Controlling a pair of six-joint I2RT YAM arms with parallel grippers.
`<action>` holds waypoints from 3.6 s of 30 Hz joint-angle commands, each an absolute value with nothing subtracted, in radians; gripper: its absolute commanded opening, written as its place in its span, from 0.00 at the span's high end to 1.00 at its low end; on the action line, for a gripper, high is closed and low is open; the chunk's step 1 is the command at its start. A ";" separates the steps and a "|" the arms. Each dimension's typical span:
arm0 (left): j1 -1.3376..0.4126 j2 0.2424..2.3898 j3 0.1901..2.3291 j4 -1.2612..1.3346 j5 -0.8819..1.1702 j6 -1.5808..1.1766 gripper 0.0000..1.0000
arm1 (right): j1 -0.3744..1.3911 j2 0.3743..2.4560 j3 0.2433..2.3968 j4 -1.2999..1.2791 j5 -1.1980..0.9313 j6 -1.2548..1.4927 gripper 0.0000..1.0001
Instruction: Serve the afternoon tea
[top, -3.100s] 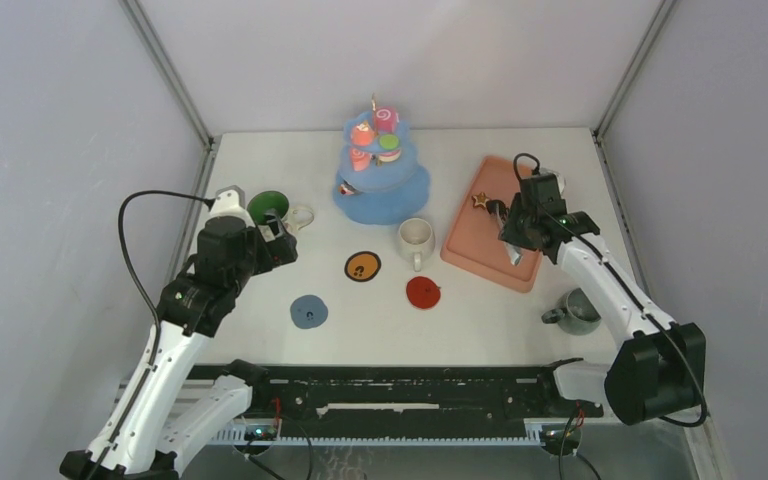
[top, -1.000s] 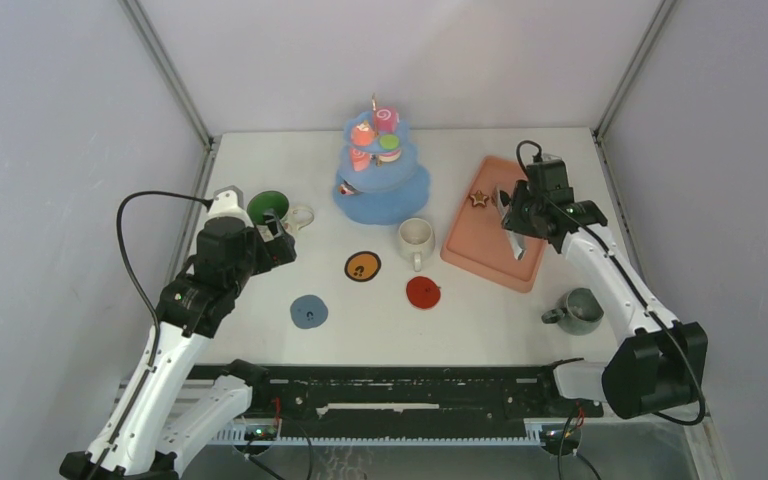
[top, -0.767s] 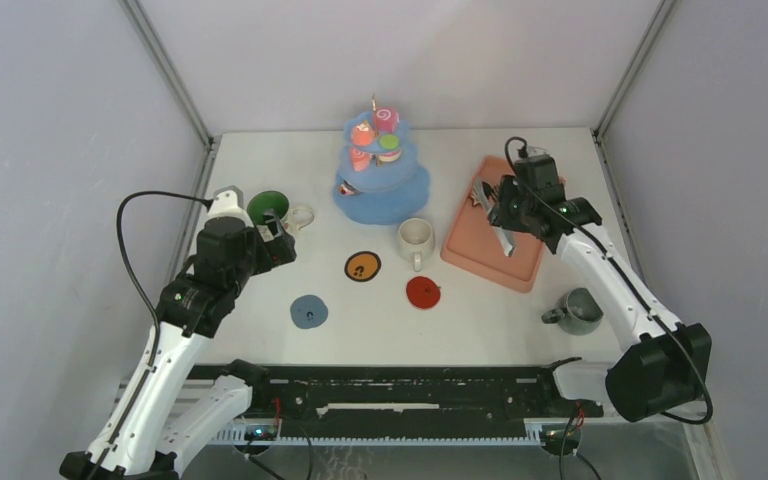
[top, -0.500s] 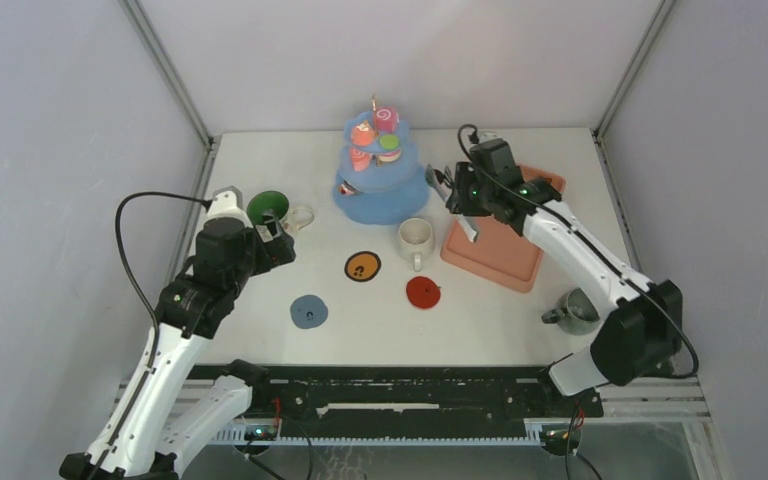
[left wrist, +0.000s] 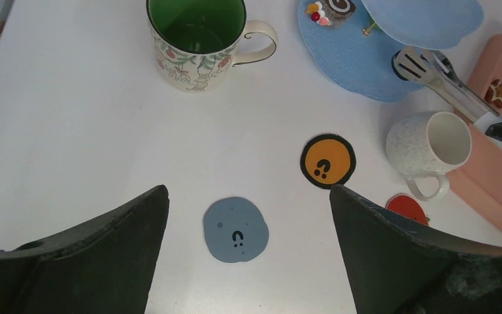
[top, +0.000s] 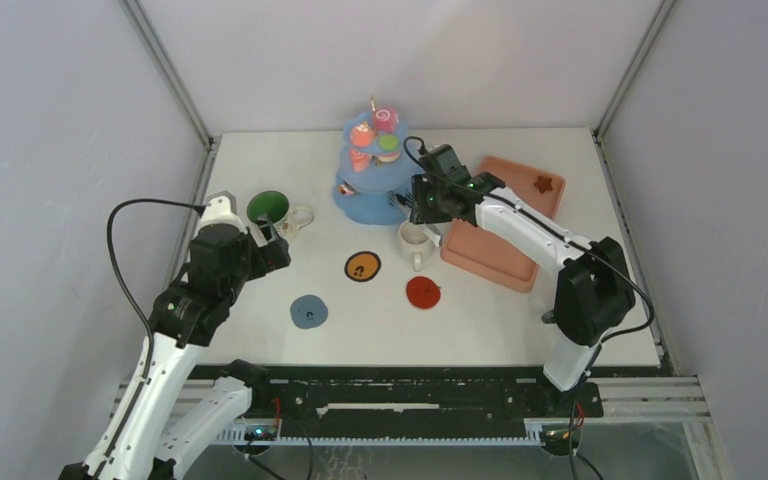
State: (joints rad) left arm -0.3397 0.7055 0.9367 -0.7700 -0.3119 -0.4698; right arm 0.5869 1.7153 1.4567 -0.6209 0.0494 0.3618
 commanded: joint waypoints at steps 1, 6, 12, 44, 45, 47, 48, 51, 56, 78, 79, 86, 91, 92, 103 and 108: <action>-0.333 0.699 0.958 -0.759 -0.330 -0.455 0.03 | 0.627 1.742 1.537 -0.559 0.038 0.368 0.64; -0.332 0.693 0.957 -0.763 -0.336 -0.454 0.03 | 0.649 1.795 1.580 -0.562 0.020 0.367 0.63; -0.333 0.689 0.954 -0.767 -0.340 -0.459 0.03 | 0.666 1.845 1.611 -0.573 0.035 0.370 0.57; -0.332 0.710 0.954 -0.755 -0.317 -0.467 0.03 | 0.645 1.697 1.519 -0.591 0.092 0.371 0.53; -0.333 0.710 0.955 -0.754 -0.317 -0.468 0.03 | 0.648 1.687 1.515 -0.588 0.091 0.369 0.53; -0.333 0.709 0.955 -0.753 -0.317 -0.467 0.03 | 0.661 1.667 1.502 -0.580 0.097 0.365 0.52; -0.332 0.709 0.955 -0.753 -0.319 -0.467 0.03 | 0.668 1.657 1.494 -0.575 0.100 0.366 0.52; -0.333 0.706 0.950 -0.753 -0.318 -0.470 0.03 | 0.691 1.626 1.448 -0.551 0.108 0.365 0.51; -0.332 0.702 0.945 -0.752 -0.313 -0.477 0.03 | 0.712 1.611 1.400 -0.552 0.115 0.382 0.51; -0.332 0.676 0.925 -0.758 -0.305 -0.494 0.03 | 0.905 1.759 1.476 -0.501 0.273 0.575 0.54; -0.332 0.674 0.923 -0.758 -0.306 -0.494 0.03 | 0.906 1.785 1.499 -0.510 0.283 0.579 0.54; -0.333 0.659 0.919 -0.771 -0.312 -0.497 0.03 | 0.905 1.962 1.660 -0.537 0.292 0.485 0.54; -0.331 0.648 0.910 -0.778 -0.316 -0.499 0.03 | 0.900 2.024 1.692 -0.527 0.331 0.415 0.54; -0.332 0.649 0.909 -0.778 -0.316 -0.500 0.03 | 0.894 2.040 1.697 -0.529 0.330 0.410 0.54; -0.332 0.652 0.910 -0.778 -0.314 -0.502 0.03 | 0.839 2.129 1.699 -0.476 0.235 0.368 0.59; -0.332 0.656 0.919 -0.777 -0.313 -0.502 0.03 | 0.838 2.130 1.693 -0.476 0.242 0.367 0.72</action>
State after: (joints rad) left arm -0.3397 0.6544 0.9283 -0.7956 -0.3107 -0.4973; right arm 0.8307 2.1387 1.6596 -0.5148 0.2466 0.3943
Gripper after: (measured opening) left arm 0.971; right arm 0.329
